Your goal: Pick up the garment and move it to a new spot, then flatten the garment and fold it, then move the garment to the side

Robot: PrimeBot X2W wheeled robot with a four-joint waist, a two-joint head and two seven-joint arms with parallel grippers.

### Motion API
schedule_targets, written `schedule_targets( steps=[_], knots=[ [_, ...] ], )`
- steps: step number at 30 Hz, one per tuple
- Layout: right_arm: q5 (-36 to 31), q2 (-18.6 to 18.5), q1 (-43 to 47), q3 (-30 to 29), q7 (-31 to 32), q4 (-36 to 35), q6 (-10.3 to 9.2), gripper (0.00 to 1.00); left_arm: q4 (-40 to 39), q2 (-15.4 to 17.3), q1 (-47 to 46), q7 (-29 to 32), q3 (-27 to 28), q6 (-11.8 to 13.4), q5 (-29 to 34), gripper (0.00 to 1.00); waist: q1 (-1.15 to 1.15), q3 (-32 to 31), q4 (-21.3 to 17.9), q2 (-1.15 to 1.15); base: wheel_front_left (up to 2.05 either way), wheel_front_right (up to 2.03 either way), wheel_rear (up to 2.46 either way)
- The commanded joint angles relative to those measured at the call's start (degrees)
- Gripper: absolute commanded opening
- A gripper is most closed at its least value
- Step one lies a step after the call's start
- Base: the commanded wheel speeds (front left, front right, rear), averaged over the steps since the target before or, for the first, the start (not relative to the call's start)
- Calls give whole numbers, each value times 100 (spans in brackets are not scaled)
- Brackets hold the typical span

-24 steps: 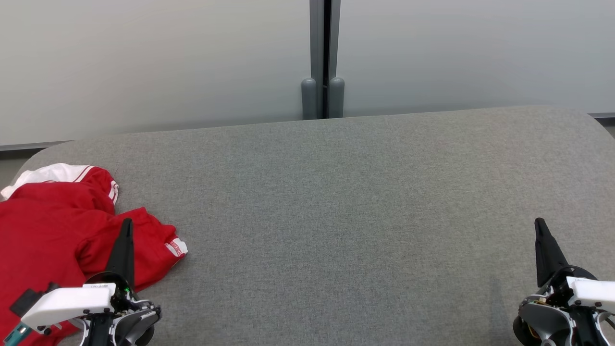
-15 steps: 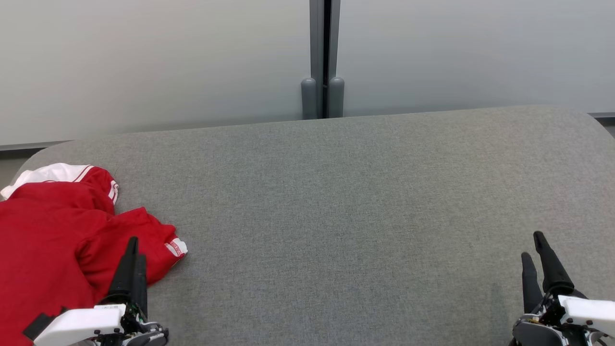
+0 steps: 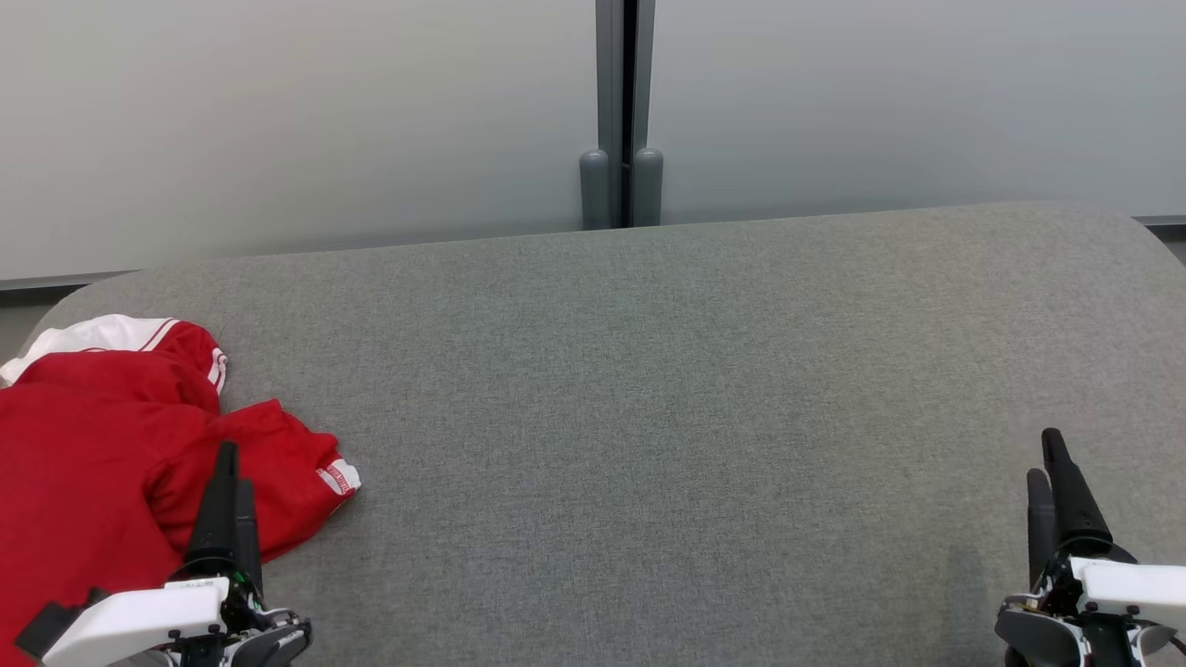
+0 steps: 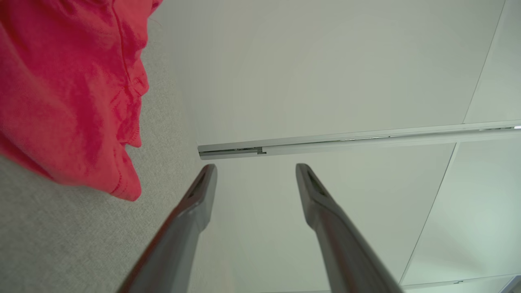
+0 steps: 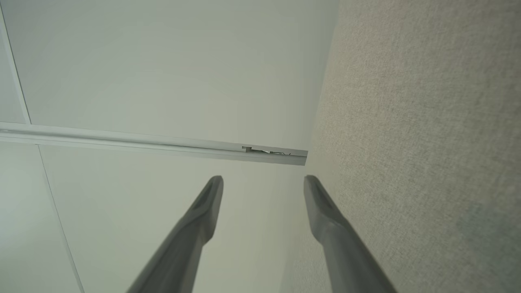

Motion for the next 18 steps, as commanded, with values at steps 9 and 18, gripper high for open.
schedule_targets(
  steps=[9, 18],
  knots=[
    [-1557, -61, -306, -54, -273, -588, 3, 100, -249, 69, -195, -256, 231, -28, 335, 100, 0, 0, 7, 0, 0, 0, 0],
    [-3087, -120, -445, 258, -472, -1176, 3, 100, -637, 76, -238, -458, 290, -32, 937, 100, 0, 4, 29, 0, 0, 0, 0]
  ],
)
